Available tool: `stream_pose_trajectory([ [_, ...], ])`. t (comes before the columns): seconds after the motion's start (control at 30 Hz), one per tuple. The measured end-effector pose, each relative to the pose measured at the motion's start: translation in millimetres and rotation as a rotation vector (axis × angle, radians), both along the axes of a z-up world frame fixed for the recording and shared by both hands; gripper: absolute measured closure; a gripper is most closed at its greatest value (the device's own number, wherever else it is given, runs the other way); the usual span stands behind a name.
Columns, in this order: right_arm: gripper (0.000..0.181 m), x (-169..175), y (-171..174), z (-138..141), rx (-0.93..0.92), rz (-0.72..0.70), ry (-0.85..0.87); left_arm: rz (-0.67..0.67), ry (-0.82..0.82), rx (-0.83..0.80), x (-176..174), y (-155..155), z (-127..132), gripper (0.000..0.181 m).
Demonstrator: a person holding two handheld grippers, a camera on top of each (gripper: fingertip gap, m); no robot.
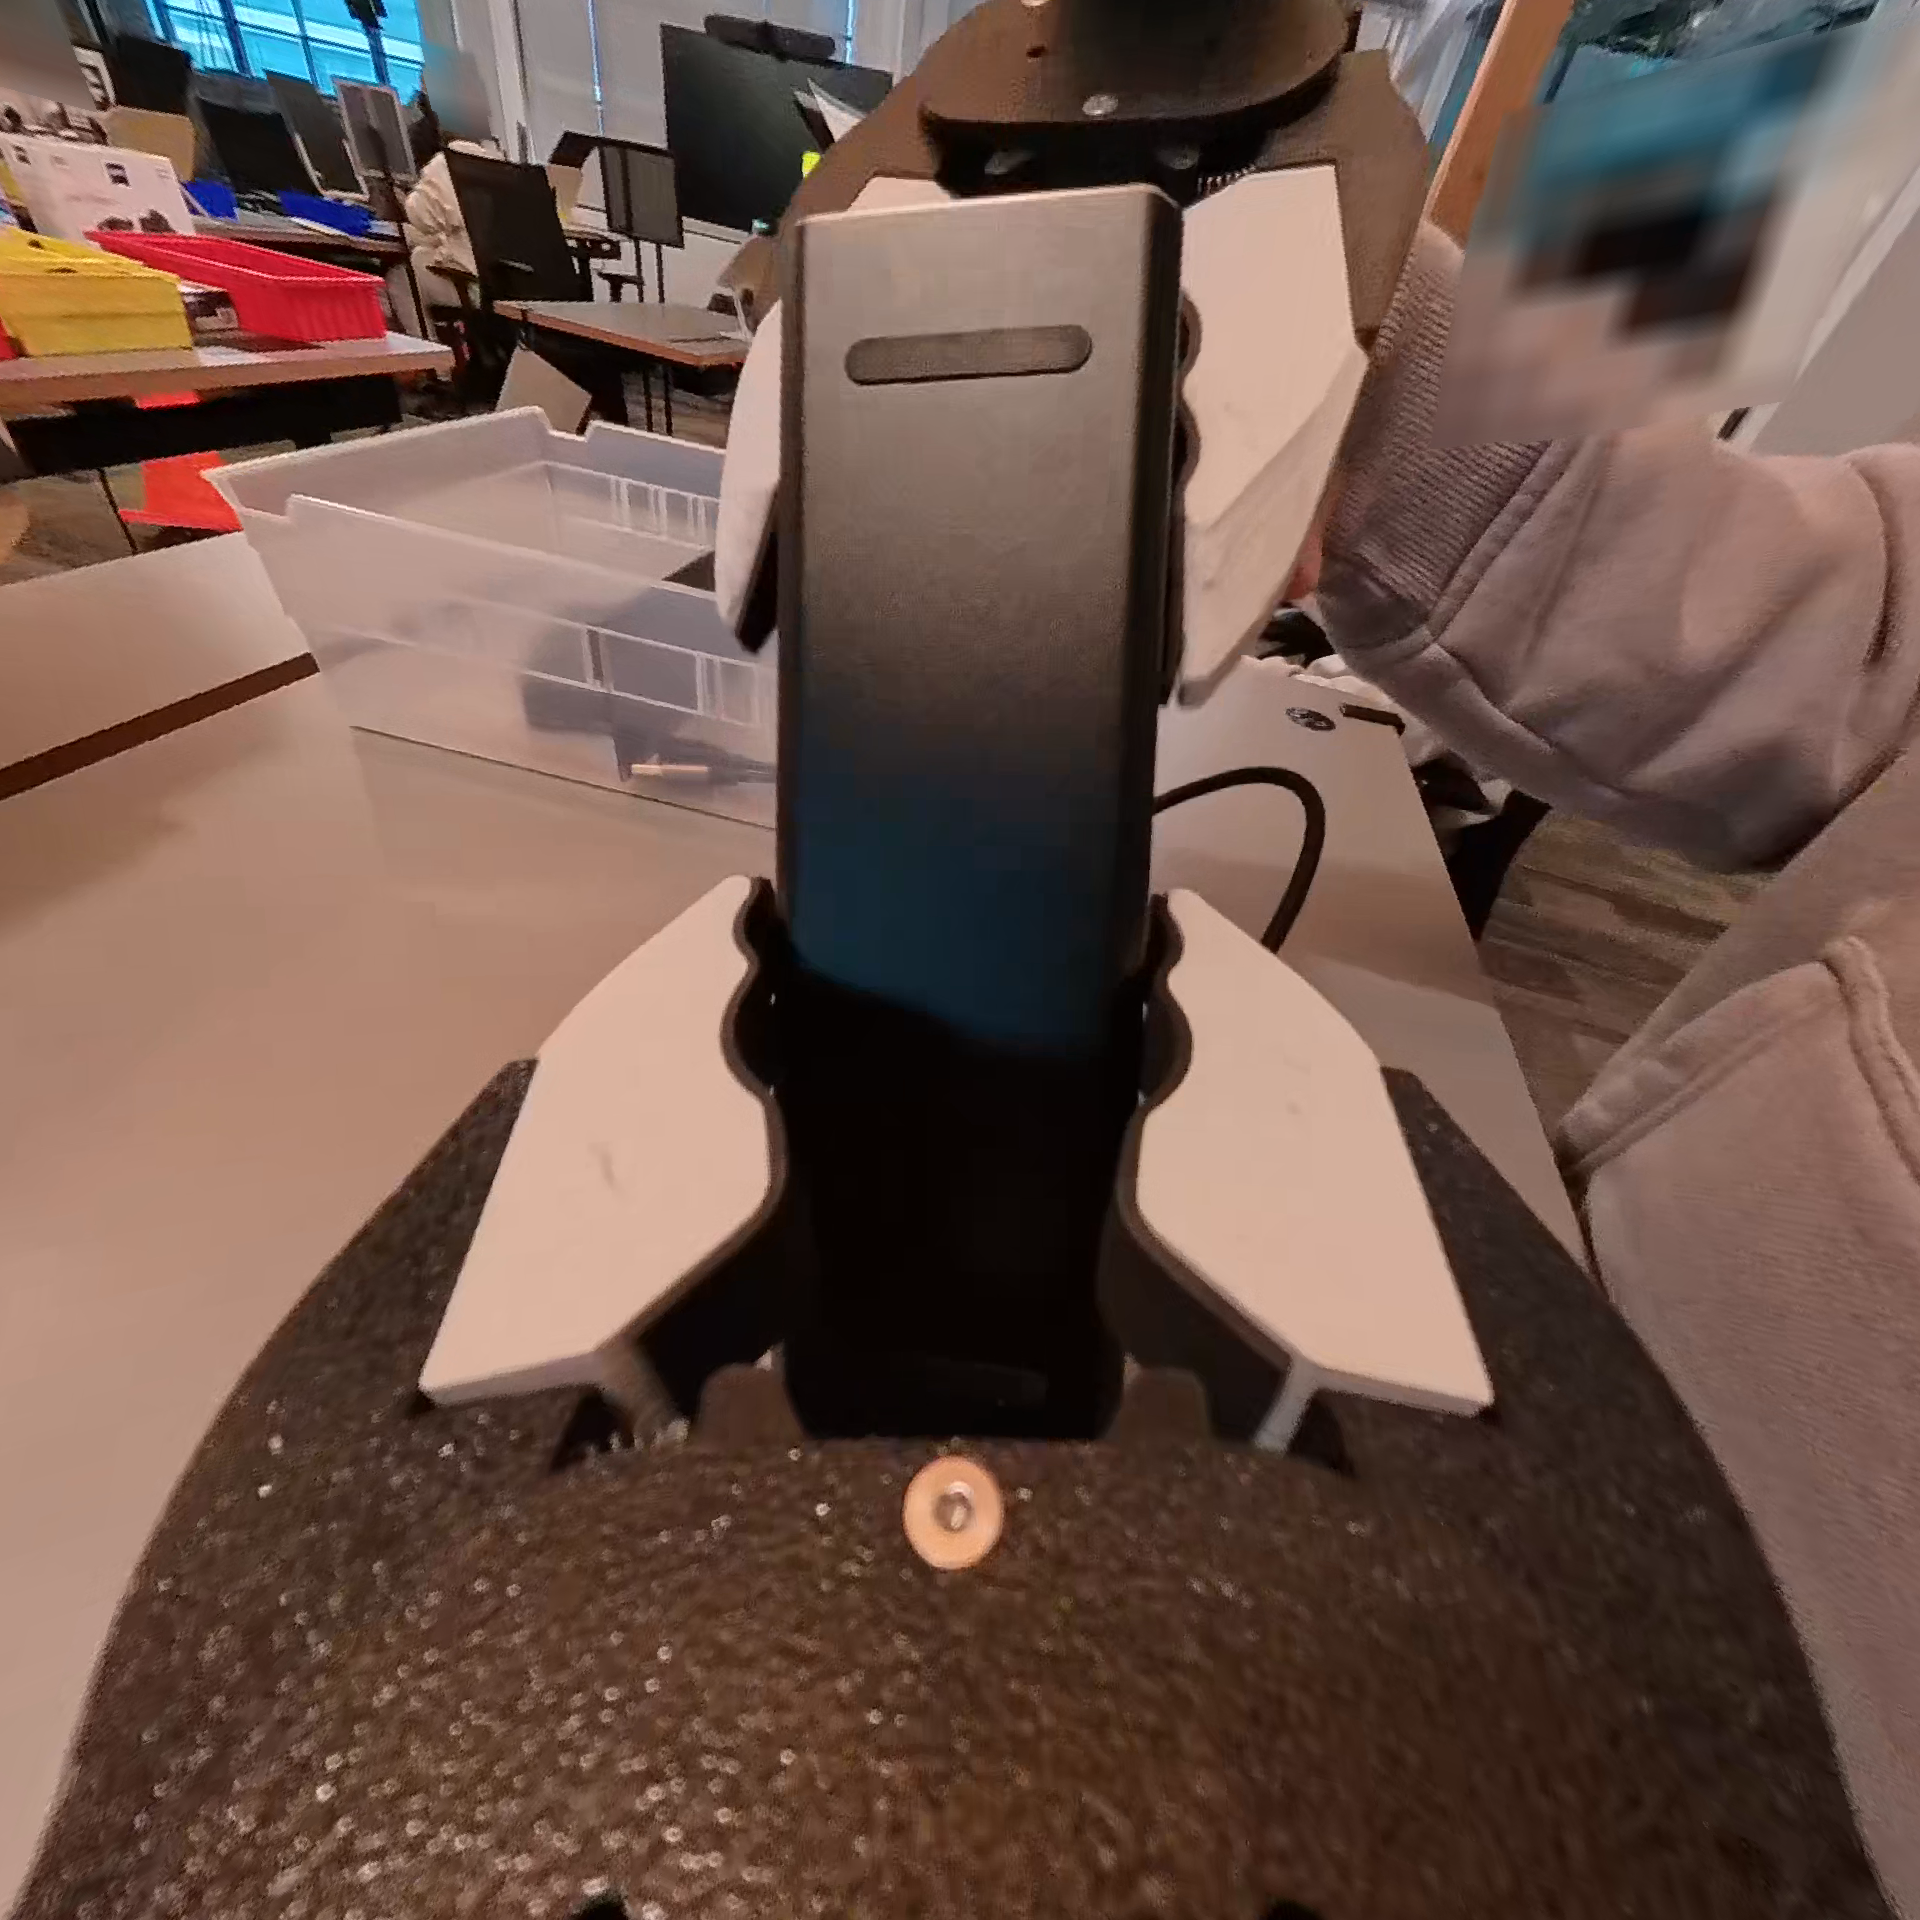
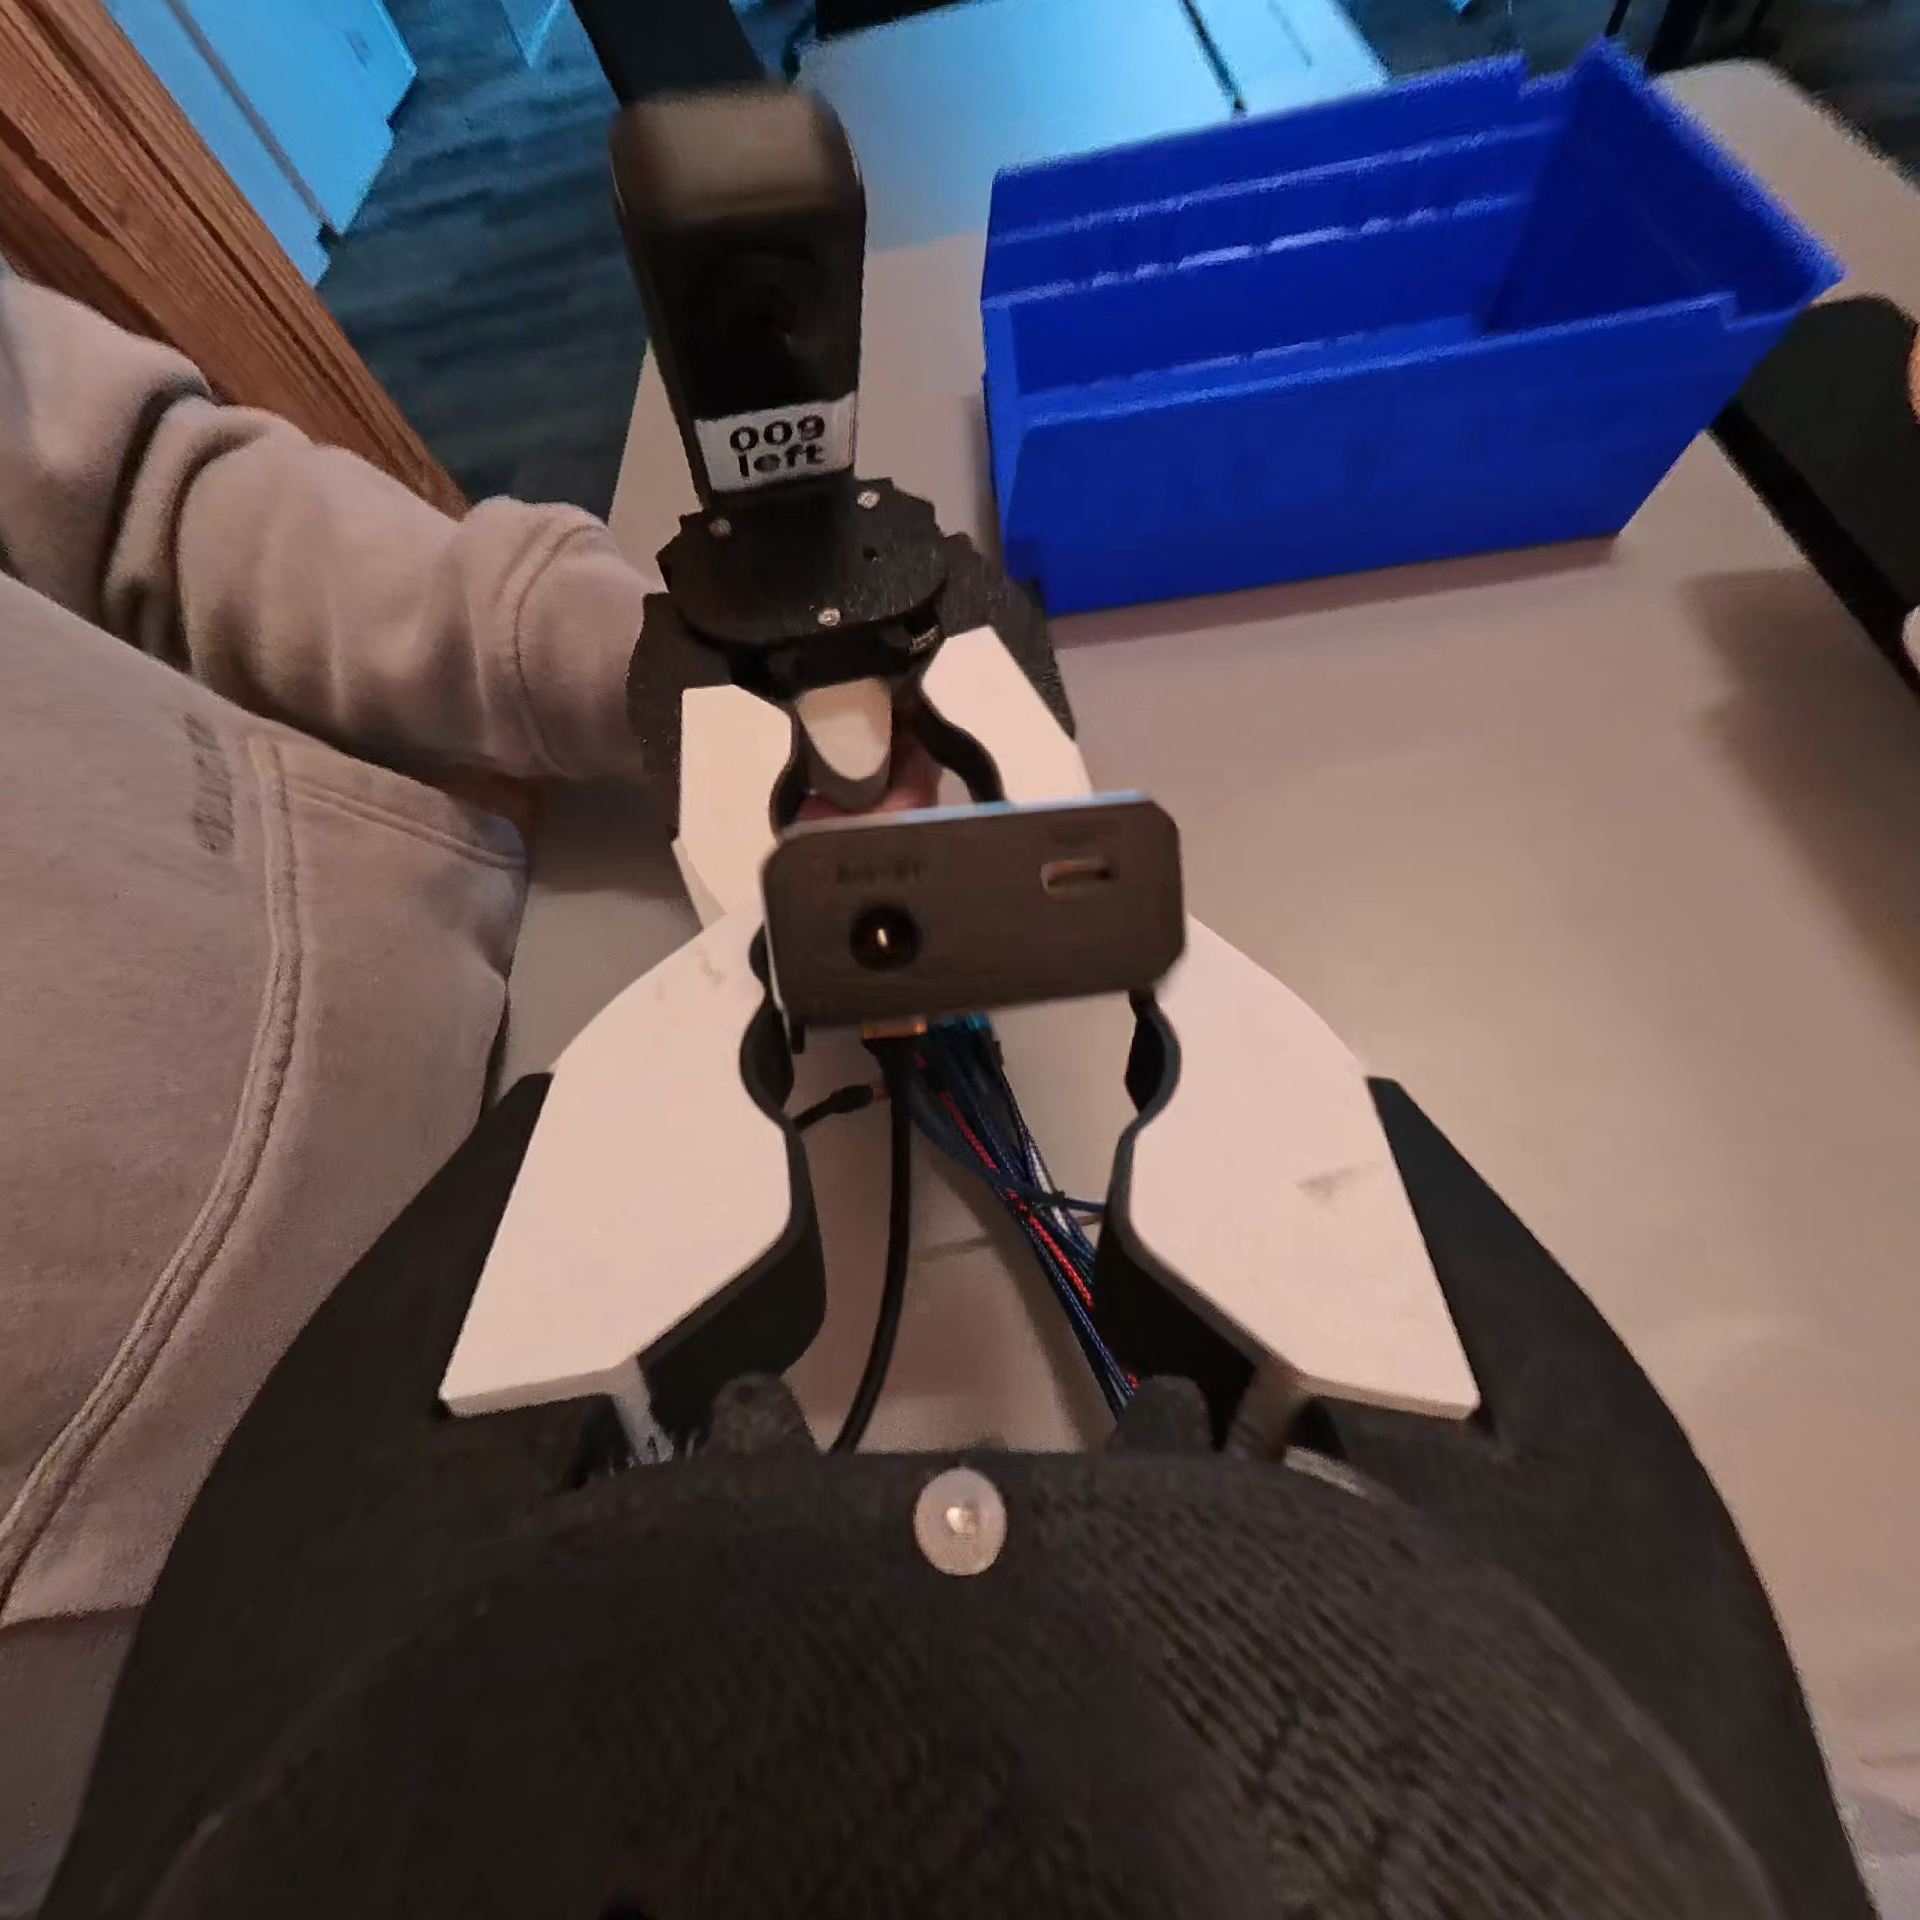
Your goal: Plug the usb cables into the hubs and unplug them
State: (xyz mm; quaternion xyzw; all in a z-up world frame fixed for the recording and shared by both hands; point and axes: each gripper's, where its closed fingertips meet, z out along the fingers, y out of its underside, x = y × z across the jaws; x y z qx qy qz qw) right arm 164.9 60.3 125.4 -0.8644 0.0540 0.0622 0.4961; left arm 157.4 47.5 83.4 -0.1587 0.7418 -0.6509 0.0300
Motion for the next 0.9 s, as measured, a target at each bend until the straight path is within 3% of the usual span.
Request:
stream_pose_trajectory([
  [0.27,0.119,-5.7,26.0,18.2,0.237,0.032,-0.076,-0.013,-0.047,0.130,-1.0,-0.9,-5.0,0.115],
  [0.57,0.120,-7.6,33.3,0.7,0.051,0.055,-0.102,-0.011,-0.023,0.164,2.5,0.4,1.6,0.120],
  [0.9,0.120,-4.3,35.1,2.6,0.049,0.056,-0.128,0.008,-0.028,0.164,7.0,-0.1,-1.2,0.120],
])
